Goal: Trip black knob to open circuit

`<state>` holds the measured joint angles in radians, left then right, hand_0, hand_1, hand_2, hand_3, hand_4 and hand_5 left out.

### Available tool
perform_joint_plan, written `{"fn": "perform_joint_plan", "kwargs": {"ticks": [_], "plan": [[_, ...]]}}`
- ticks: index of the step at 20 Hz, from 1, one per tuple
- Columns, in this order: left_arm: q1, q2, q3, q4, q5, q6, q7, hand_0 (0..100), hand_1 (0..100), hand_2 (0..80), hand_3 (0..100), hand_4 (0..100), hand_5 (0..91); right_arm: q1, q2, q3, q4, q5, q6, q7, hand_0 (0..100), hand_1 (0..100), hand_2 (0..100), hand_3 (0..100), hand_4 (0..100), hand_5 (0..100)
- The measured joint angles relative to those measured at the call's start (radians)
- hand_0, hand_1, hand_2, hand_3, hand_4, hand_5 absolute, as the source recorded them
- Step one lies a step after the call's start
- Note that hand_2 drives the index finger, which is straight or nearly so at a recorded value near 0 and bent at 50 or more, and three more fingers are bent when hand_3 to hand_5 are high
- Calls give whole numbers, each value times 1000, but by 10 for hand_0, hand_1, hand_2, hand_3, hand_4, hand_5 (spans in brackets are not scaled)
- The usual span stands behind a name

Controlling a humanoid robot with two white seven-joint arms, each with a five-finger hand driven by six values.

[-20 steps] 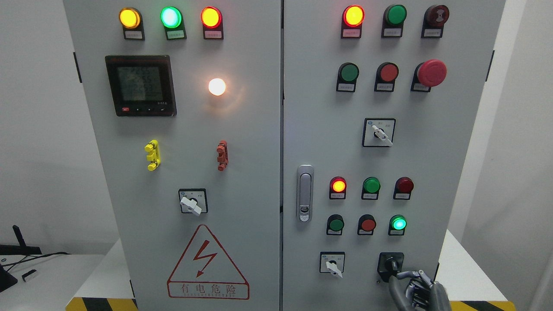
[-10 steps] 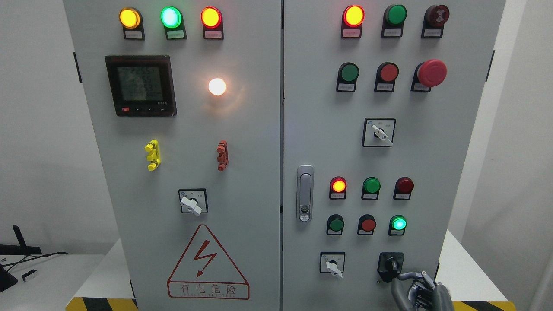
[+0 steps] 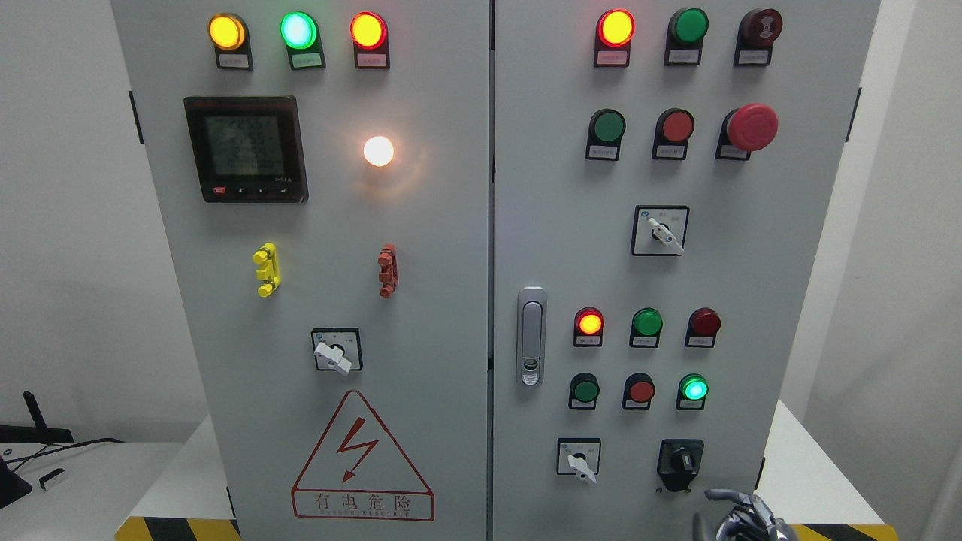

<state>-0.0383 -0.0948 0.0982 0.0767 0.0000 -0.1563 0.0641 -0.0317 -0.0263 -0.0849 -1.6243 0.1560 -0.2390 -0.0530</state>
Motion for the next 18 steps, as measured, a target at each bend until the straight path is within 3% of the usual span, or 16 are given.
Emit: {"fn": "perform_joint_plan", "kwargs": {"ticks": [1, 4, 7, 12, 18], "plan": [[0, 0, 0, 0, 0, 0, 0, 120, 389, 0, 0, 0, 0, 21, -2, -2, -8, -1, -13, 15, 361, 297, 219, 438, 405, 410], [0, 0, 0, 0, 0, 0, 0, 120, 389, 0, 0, 0, 0, 94, -8, -5, -41, -20, -52, 46, 332, 204, 99, 296, 291, 323], [0, 0, 0, 0, 0, 0, 0, 120, 389, 0, 0, 0, 0, 167, -14, -8, -79, -67, -71, 58, 275, 123, 26, 227, 208, 256], [0, 0, 0, 0, 0, 0, 0, 120, 389, 0, 0, 0, 0, 255, -24, -12, -140, -124, -77, 97, 169, 29, 0, 181, 138, 204], [0, 0, 0, 0, 0, 0, 0, 120, 389, 0, 0, 0, 0, 318, -34, -16, -208, -179, -73, 166, 143, 21, 0, 160, 102, 184]]}}
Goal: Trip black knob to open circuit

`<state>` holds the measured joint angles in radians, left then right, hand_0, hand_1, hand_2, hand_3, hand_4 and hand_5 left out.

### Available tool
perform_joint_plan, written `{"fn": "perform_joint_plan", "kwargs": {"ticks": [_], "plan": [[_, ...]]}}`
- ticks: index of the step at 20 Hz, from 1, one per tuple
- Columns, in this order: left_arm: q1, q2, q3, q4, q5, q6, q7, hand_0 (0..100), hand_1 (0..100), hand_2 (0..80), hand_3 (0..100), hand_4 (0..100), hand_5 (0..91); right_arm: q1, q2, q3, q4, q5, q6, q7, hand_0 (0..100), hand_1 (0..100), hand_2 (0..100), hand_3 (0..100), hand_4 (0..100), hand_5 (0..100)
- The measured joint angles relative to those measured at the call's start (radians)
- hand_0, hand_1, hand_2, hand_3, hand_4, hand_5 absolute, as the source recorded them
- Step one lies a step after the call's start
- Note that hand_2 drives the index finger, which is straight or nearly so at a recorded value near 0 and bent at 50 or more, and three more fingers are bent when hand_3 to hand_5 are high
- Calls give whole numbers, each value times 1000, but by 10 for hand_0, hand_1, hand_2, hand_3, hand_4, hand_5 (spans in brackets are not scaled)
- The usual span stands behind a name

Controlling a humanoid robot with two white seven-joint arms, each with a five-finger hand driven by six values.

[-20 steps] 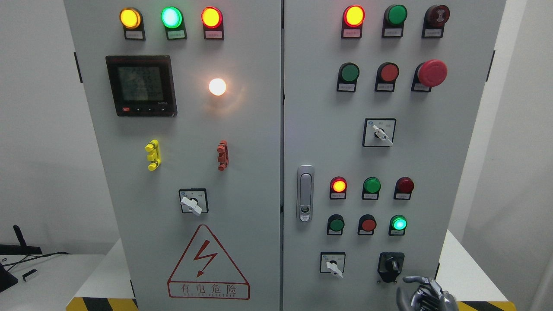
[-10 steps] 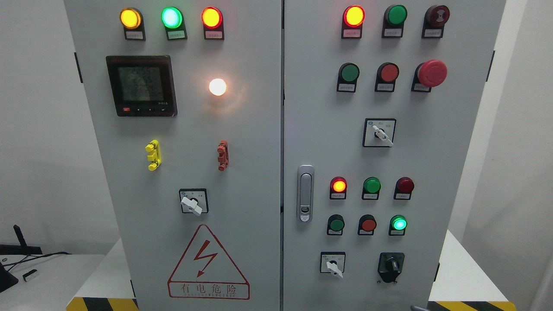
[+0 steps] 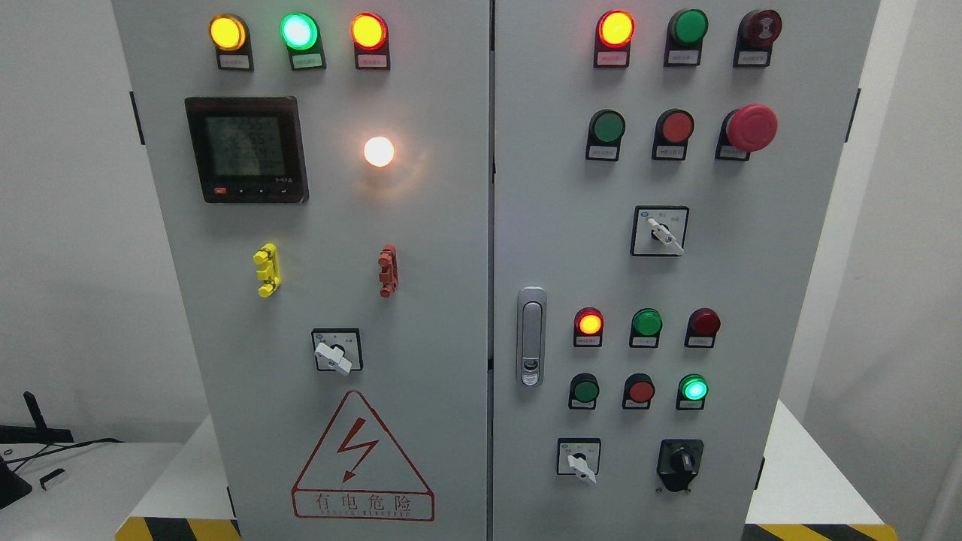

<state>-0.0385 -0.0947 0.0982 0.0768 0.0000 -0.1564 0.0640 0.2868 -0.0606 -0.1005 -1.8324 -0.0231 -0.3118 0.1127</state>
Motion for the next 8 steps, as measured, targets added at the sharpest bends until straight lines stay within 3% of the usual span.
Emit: {"fn": "perform_joint_plan", "kwargs": {"ticks": [5, 8], "plan": [[0, 0, 0, 0, 0, 0, 0, 120, 389, 0, 0, 0, 0, 22, -8, -4, -41, -20, 27, 55, 141, 22, 0, 159, 100, 178], [0, 0, 0, 0, 0, 0, 0, 120, 389, 0, 0, 0, 0, 27, -11, -7, -58, -37, 41, 63, 138, 0, 0, 159, 98, 166]]}}
